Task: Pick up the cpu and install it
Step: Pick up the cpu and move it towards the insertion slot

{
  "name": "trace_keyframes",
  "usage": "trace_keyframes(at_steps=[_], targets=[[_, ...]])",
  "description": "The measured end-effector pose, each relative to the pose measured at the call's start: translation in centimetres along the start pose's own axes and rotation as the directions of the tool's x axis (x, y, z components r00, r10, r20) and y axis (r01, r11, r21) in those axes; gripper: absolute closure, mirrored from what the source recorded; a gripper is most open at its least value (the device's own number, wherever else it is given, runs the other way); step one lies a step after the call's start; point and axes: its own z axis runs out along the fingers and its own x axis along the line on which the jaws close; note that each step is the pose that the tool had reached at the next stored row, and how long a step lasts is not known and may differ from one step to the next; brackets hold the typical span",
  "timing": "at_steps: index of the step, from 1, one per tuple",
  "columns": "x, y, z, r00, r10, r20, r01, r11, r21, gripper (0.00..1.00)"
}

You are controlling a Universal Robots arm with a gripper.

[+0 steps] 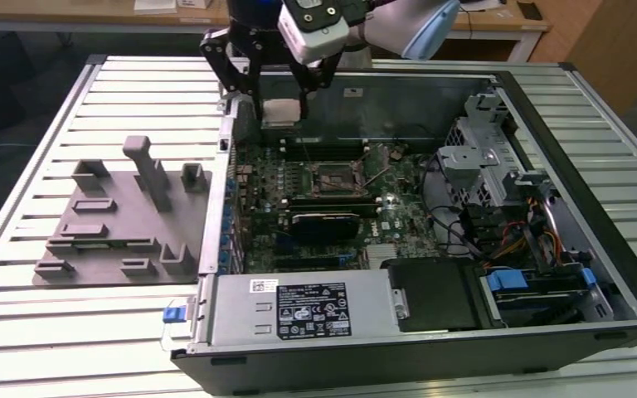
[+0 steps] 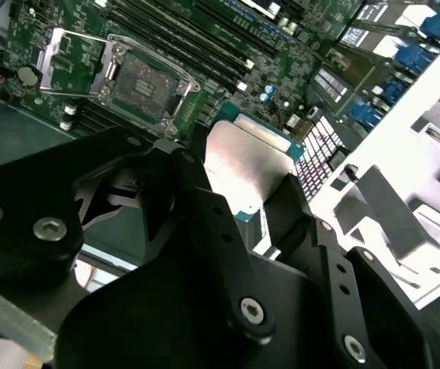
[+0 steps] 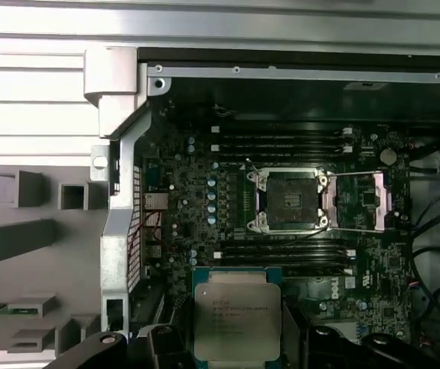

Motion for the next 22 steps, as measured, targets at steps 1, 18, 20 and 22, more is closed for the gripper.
trace_keyframes(at_steps=[1,18,20,22], targets=[[-0.17,0.0,0.09,1.0,0.0,-0.0002,0.0,1.0,0.0001,0.45],[-3.09,-0.01,2.13,1.0,0.0,-0.0039,0.0,1.0,0.0001,0.45],[-3.36,-0.01,2.46,1.0,0.0,-0.0044,0.0,1.0,0.0002,0.45],[-3.6,-0.02,2.79,1.0,0.0,-0.0048,0.0,1.0,0.0002,0.45]])
